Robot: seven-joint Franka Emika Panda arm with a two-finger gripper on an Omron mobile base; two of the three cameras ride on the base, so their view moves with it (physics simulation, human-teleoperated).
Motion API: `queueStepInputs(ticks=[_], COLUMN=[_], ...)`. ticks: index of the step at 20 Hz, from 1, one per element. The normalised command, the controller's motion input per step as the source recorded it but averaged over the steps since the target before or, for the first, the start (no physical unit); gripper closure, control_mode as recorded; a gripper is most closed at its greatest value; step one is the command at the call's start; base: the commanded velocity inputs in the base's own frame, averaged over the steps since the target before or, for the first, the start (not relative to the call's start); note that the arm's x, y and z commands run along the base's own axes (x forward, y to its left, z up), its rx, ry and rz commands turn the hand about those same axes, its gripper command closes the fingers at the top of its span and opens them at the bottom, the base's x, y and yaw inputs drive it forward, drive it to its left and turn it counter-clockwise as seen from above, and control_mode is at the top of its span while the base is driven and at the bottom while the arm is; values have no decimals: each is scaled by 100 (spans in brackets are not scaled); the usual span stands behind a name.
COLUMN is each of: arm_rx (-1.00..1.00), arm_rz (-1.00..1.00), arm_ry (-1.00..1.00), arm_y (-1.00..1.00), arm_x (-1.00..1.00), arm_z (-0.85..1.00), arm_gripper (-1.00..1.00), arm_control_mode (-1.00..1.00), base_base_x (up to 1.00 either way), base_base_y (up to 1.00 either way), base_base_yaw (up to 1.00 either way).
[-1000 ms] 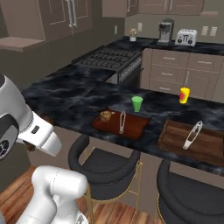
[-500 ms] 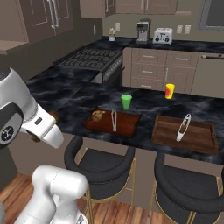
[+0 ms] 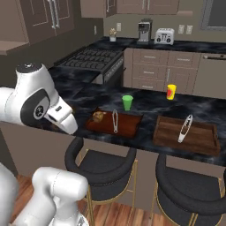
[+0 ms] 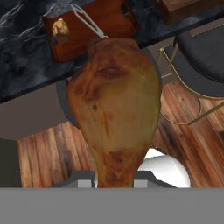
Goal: Gather the mushroom and carrot from the fridge and place them on a tray on the dining counter. Then gather the chicken drumsticks from the fridge and place them on the other tray.
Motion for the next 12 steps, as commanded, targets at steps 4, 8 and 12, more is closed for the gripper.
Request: queueStepInputs(ticks=[4, 8, 12], arm_rx=[0, 0, 1], arm_rz=[1, 6, 2], arm_ry=[2, 9, 13], arm_y=[-20, -48, -44], arm_x=[76, 82, 77], arm_z=[-42, -30, -23], arm_gripper=[100, 100, 100], arm_control_mode=[-100, -100, -100], base_base_x=[0, 0, 0], base_base_y=[0, 0, 0], base_base_yaw=[0, 0, 0])
